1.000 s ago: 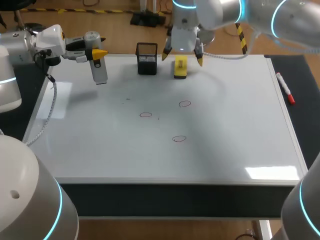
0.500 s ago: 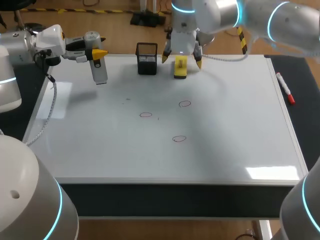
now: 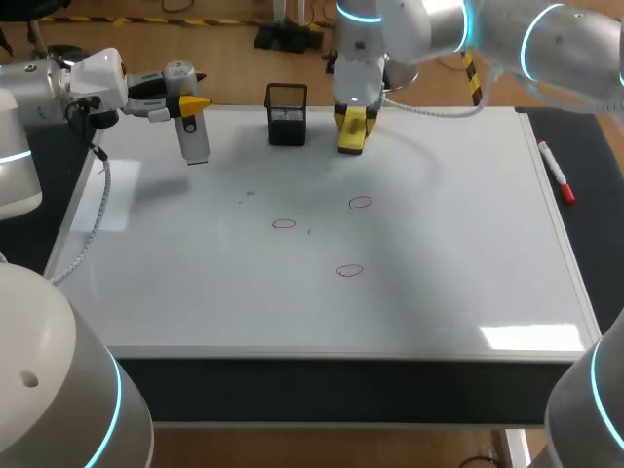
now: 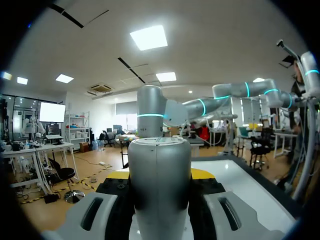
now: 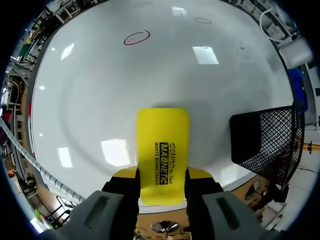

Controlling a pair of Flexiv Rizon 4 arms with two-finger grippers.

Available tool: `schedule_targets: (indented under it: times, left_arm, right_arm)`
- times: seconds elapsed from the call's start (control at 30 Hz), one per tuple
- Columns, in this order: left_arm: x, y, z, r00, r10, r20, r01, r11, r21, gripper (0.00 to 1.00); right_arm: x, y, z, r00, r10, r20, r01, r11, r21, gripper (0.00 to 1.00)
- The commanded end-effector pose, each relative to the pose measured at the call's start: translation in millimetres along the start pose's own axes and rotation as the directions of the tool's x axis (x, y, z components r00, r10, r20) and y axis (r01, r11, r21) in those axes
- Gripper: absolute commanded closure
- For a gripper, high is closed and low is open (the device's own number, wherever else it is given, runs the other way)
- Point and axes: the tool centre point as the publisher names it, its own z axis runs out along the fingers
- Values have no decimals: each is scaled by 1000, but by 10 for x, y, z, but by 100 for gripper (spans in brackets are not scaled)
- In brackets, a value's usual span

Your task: Pick up the inspection probe, press it on each red-marked spot on the whiteboard one by one, put down the probe, pick up the eraser, and wipe off all the red marks.

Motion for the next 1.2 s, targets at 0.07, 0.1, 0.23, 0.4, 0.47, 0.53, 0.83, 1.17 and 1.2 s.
schedule_targets:
  times: [0.07,0.1,0.23,0.4,0.47,0.53,0.83,1.17,1.2]
  left_arm:
    - [11,-2,9,1000,3,6,-3,1000,2,100]
    - [11,-2,9,1000,3,6,-3,1000,2,100]
    - [11,-2,9,1000,3,6,-3,1000,2,100]
    - [11,-2,9,1000,3,6,-3,1000,2,100]
    - [11,-2,9,1000,3,6,-3,1000,2,100]
    - [11,-2,9,1000,3,6,-3,1000,2,100]
    - [11,-2,9,1000,3,6,-3,1000,2,100]
    - [11,-2,9,1000,3,6,-3,1000,2,100]
    - [11,-2,9,1000,3,6,-3,1000,2,100]
  right_arm:
    - [20,26,-189,1000,13,-11,-13,1000,-2,100]
    - [23,29,-221,1000,16,-12,-16,1000,-4,100]
    - [31,48,-365,999,39,-7,-39,999,-8,100]
    - [45,105,-591,998,66,1,-66,997,-31,100]
    - [54,125,-705,997,75,-2,-75,996,-47,100]
    - [65,143,-826,996,88,10,-88,995,-45,100]
    - [221,157,-1257,988,155,24,-155,988,2,100]
    - [599,203,-1421,961,275,28,-276,961,16,100]
    - [659,209,-1426,955,295,29,-295,955,14,100]
